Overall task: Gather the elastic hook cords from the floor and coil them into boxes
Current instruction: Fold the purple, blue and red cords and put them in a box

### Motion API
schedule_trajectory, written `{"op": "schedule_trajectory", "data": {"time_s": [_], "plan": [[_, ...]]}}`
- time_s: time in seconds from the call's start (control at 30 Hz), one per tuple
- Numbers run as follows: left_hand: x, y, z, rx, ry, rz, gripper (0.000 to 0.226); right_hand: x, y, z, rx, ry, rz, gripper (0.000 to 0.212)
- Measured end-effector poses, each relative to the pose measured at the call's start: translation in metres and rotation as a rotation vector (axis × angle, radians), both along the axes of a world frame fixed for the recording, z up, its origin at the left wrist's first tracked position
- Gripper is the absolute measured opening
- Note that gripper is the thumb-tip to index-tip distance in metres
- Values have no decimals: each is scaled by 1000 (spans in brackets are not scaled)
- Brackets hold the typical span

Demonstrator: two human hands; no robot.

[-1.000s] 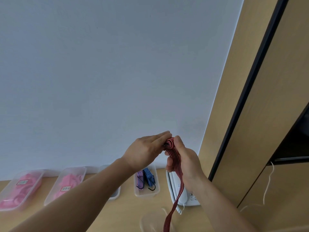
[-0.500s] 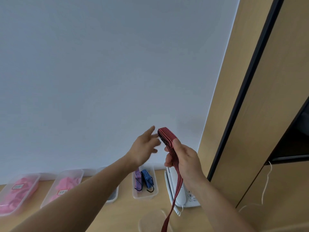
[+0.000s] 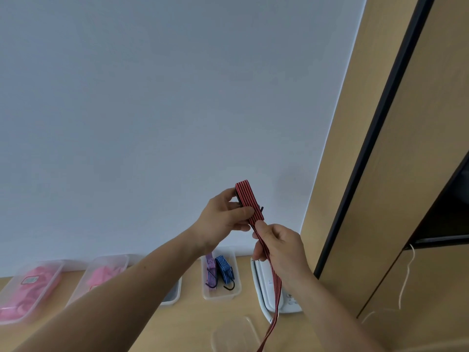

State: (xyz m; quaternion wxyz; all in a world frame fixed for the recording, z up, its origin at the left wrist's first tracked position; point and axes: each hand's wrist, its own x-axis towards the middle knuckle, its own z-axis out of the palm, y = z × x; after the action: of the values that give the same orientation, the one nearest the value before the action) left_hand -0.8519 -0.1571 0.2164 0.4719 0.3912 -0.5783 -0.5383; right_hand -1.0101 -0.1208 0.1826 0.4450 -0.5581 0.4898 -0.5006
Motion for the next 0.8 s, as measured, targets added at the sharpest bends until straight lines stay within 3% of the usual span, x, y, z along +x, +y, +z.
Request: {"op": "schedule_trajectory", "data": {"time_s": [0.2, 0.33, 0.47, 0.67, 0.8], "plan": [[2, -4, 0, -7, -13, 53, 23, -1, -2, 1, -1, 5, 20, 33], [2, -4, -2, -150, -206, 55, 31, -3, -1, -1, 0, 17, 23, 35], [1, 0, -7, -417, -478, 131, 47, 1, 1, 0, 38, -65, 12, 43], [5, 4, -19, -876, -945, 246, 45, 6, 4, 10, 126, -241, 34, 72], [4, 4, -22, -1188, -1022, 266, 65, 6, 5, 13, 161, -244, 42, 77]]}}
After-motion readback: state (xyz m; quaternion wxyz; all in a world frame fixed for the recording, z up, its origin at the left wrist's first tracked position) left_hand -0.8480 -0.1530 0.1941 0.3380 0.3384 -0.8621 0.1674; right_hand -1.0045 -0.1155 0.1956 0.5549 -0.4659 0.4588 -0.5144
